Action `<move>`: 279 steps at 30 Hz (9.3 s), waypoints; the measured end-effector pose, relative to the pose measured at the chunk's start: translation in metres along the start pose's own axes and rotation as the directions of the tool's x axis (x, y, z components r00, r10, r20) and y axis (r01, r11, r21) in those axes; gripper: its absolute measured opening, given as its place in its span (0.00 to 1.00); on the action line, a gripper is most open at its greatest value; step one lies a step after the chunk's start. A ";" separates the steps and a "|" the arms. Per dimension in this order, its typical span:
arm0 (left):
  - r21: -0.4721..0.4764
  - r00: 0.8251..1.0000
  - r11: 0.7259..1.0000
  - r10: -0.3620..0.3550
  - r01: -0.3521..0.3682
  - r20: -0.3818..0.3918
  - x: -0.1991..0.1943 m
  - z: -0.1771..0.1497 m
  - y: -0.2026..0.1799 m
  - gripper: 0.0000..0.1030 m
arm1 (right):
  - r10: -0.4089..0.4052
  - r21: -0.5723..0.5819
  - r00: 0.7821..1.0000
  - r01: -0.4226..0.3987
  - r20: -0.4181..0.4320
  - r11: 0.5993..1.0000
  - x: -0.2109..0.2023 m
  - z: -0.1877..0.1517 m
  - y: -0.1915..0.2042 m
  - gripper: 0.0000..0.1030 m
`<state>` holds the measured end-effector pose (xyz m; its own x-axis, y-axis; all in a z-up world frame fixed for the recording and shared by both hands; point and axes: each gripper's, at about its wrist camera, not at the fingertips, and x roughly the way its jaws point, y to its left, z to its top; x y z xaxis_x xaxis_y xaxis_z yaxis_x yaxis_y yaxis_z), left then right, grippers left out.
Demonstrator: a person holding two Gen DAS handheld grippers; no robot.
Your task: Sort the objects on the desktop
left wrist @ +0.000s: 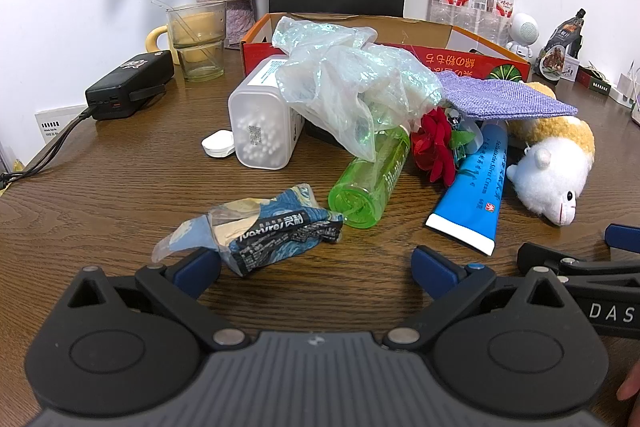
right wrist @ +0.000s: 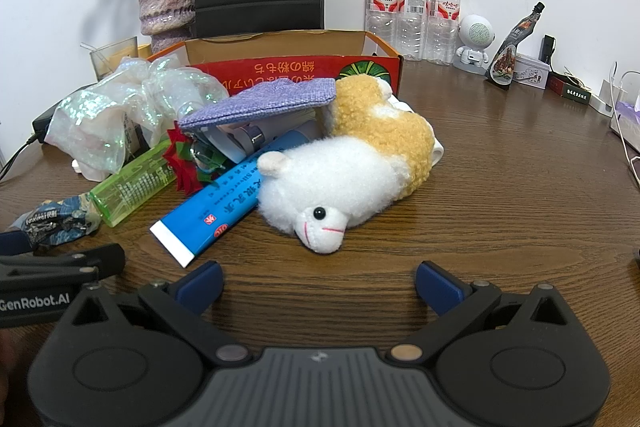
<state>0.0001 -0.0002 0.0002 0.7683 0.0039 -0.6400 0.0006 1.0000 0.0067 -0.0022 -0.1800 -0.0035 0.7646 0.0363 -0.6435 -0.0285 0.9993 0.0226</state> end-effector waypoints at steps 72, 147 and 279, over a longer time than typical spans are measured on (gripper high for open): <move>-0.001 1.000 1.000 -0.006 0.006 0.000 0.001 0.000 0.001 1.00 | 0.001 0.001 1.000 -0.001 0.000 1.000 0.000 0.000 0.000 1.00; -0.124 0.881 0.927 -0.285 0.353 0.378 -0.046 0.139 0.069 0.03 | 0.324 0.044 0.946 -0.322 -0.034 0.946 0.067 0.130 0.000 0.01; 0.059 0.997 0.996 -0.071 0.071 -0.006 -0.010 -0.007 0.004 1.00 | 0.004 -0.015 1.000 -0.004 0.002 1.000 0.006 -0.012 -0.001 1.00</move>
<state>-0.0120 0.0041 0.0006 0.7627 -0.0672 -0.6432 0.0929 0.9957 0.0061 -0.0056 -0.1813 -0.0166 0.7657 0.0405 -0.6420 -0.0415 0.9990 0.0136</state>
